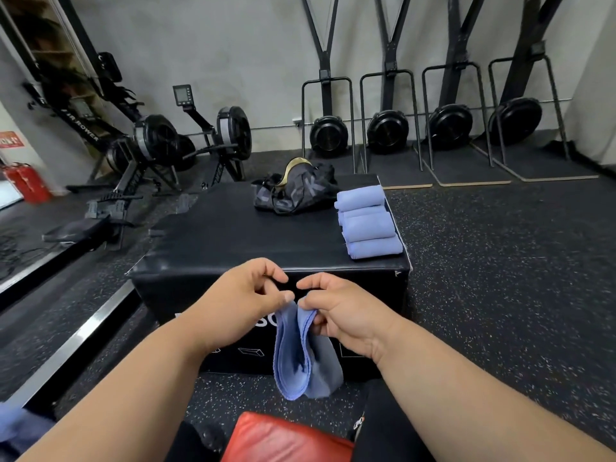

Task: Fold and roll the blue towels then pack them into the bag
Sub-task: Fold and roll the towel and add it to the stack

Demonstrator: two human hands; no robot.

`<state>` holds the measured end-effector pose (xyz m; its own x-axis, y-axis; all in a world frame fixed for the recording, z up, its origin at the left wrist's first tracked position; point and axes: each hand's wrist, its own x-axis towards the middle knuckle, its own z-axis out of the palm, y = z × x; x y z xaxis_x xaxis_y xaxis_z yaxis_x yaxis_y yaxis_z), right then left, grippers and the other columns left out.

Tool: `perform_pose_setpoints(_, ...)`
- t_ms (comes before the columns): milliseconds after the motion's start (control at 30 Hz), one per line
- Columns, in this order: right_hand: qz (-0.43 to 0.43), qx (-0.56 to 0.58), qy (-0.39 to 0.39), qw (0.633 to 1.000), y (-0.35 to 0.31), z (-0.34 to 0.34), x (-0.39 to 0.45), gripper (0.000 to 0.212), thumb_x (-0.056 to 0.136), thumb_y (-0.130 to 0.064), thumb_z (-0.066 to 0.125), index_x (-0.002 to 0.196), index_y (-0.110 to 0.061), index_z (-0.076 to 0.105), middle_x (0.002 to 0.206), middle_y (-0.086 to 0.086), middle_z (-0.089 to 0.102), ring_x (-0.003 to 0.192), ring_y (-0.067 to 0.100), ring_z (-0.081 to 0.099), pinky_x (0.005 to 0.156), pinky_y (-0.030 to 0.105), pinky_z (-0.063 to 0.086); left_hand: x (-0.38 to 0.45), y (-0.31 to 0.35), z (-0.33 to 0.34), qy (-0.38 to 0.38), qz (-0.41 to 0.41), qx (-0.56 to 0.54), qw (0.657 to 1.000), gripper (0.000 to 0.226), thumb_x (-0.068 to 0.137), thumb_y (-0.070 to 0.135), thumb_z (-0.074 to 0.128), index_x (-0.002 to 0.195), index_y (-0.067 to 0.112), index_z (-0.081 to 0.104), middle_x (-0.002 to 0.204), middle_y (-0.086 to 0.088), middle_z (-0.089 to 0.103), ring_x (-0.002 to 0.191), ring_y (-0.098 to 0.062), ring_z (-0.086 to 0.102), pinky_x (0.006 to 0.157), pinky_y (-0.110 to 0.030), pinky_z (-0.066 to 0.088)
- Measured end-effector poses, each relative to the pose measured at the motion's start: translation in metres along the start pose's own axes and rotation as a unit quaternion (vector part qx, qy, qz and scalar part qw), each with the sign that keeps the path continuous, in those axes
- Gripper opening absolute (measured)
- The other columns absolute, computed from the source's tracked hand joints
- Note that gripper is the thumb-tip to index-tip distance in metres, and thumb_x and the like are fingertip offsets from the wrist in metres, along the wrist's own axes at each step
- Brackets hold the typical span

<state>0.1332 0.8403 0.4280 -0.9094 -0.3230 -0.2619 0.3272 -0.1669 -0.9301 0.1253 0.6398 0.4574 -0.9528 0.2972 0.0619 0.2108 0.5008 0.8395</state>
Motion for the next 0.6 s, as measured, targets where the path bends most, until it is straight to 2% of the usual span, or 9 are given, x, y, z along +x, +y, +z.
perform_pose_setpoints(100,0.012,0.045,-0.010,0.999,0.010,0.007,-0.004,0.025,0.096,0.004,0.059,0.109,-0.016,0.063,0.073,0.002,0.058,0.056,0.009,0.047,0.060,0.025,0.046,-0.009,-0.005,0.008,-0.021,-0.007,-0.050,0.998,0.024,0.091,0.023,0.083,0.105,0.019,0.063,0.073,0.001,0.065,0.068,-0.010,0.053,0.069,-0.029,0.046)
perform_pose_setpoints(200,0.028,0.094,-0.028,0.995,0.014,0.012,-0.007,0.022,0.098,0.003,0.058,0.109,-0.016,0.062,0.075,0.004,0.059,0.057,0.009,0.048,0.058,0.024,0.047,-0.017,-0.010,0.009,-0.019,-0.019,-0.123,0.992,0.032,0.079,0.036,0.086,0.102,0.027,0.067,0.078,-0.005,0.066,0.078,-0.018,0.057,0.082,-0.043,0.051)
perform_pose_setpoints(267,0.037,0.123,-0.040,0.991,0.015,0.016,-0.008,0.020,0.098,0.001,0.061,0.110,-0.016,0.061,0.080,0.006,0.061,0.059,0.010,0.051,0.058,0.024,0.050,-0.023,-0.013,0.009,-0.016,-0.017,-0.162,0.986,0.034,0.074,0.038,0.085,0.100,0.027,0.067,0.080,-0.007,0.066,0.080,-0.021,0.059,0.085,-0.046,0.050)
perform_pose_setpoints(367,0.041,0.141,-0.061,0.987,0.015,0.022,-0.009,0.023,0.095,-0.005,0.070,0.115,-0.015,0.063,0.102,0.014,0.066,0.070,0.013,0.057,0.065,0.026,0.056,-0.032,-0.014,0.007,-0.012,-0.014,-0.176,0.984,0.025,0.076,0.031,0.083,0.096,0.027,0.068,0.086,-0.011,0.070,0.083,-0.021,0.062,0.087,-0.045,0.052)
perform_pose_setpoints(500,0.039,0.146,-0.073,0.986,0.015,0.030,-0.006,0.042,0.094,-0.008,0.072,0.135,-0.007,0.062,0.135,0.023,0.067,0.083,0.016,0.062,0.077,0.028,0.060,-0.041,-0.016,-0.002,-0.002,-0.013,-0.177,0.984,0.019,0.082,0.022,0.081,0.095,0.028,0.070,0.096,-0.012,0.075,0.084,-0.020,0.065,0.087,-0.042,0.054)
perform_pose_setpoints(600,0.041,0.155,-0.073,0.984,0.016,0.037,-0.006,0.043,0.093,-0.009,0.071,0.135,-0.006,0.063,0.125,0.018,0.073,0.080,0.015,0.064,0.080,0.030,0.060,-0.049,-0.017,-0.008,0.015,-0.005,-0.173,0.985,0.019,0.081,0.020,0.081,0.093,0.030,0.070,0.092,-0.006,0.074,0.080,-0.015,0.063,0.080,-0.034,0.054)
